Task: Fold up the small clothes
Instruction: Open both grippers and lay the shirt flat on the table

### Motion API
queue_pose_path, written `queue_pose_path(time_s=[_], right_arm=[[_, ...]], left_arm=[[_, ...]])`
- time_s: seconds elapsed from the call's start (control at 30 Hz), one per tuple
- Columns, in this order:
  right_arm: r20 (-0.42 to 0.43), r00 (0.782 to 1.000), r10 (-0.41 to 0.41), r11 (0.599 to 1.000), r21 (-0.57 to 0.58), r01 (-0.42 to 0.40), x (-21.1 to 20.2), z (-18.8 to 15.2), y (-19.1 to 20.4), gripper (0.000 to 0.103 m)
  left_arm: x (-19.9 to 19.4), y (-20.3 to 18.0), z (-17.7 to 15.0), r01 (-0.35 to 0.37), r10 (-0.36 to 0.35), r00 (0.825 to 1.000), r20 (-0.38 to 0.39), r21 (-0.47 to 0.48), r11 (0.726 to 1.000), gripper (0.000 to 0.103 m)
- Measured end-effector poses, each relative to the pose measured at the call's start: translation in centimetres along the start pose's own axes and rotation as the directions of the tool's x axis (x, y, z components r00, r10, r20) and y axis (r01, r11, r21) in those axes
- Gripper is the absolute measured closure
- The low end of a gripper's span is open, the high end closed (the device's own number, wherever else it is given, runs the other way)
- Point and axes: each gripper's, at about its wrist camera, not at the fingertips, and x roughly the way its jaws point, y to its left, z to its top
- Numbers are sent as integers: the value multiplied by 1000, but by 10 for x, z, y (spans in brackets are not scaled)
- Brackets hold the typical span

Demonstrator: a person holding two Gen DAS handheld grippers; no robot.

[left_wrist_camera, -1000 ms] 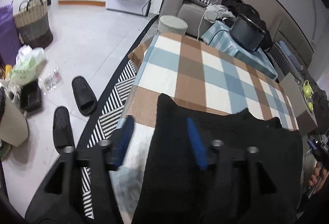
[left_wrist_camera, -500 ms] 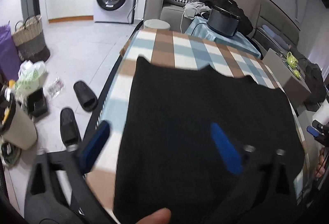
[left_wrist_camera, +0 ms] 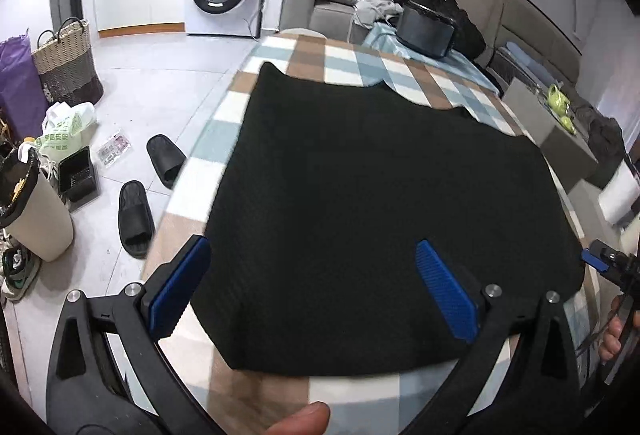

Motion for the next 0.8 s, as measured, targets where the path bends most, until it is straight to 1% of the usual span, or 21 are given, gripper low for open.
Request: queue_pose_path(time_s=[0.1,0.13,0.2,0.33,0.4,0.47,0.6,0.67,0.73,0.8], right_arm=[[-26,998,-53,998,-18,53,7,-11,-1,27],[-30,997,-72,997,-24,71,7,-15,0,29],[-29,996,-80,996,-48,78,4,-21,6,29],[-10,999,-42,995,-96,41,4,-22,24,29],[-30,999,-28,995,-95,25,12,-21,29,29],[-52,998,-33,995,-99,28,23,-22,33,29],[-82,995,-47,993,-109,38,35,-23,29,29],[-85,996,-40,996,-86,33,31,-24,20,30],[-79,995,-61,996,-72,55,24,-26,12,31],[-76,995,-65,996,-67,60,16,-27,7,34]], left_arm=[[-4,-8,-8,7,-7,1000,-7,22,1000,1],[-5,-10,-10,16,-16,1000,-8,26,1000,1],[-9,-13,-14,30,-30,999,-12,28,999,1],[-11,-19,-20,52,-51,998,-26,41,998,1],[-9,-23,-26,58,-56,997,-44,42,997,1],[-4,-28,-30,71,-68,996,-61,49,996,1],[7,-34,-41,49,-42,995,-85,76,996,1],[14,-35,-45,31,-23,995,-99,85,996,1],[17,-35,-48,26,-16,994,-105,93,995,1],[18,-38,-48,20,-8,994,-107,107,994,1]])
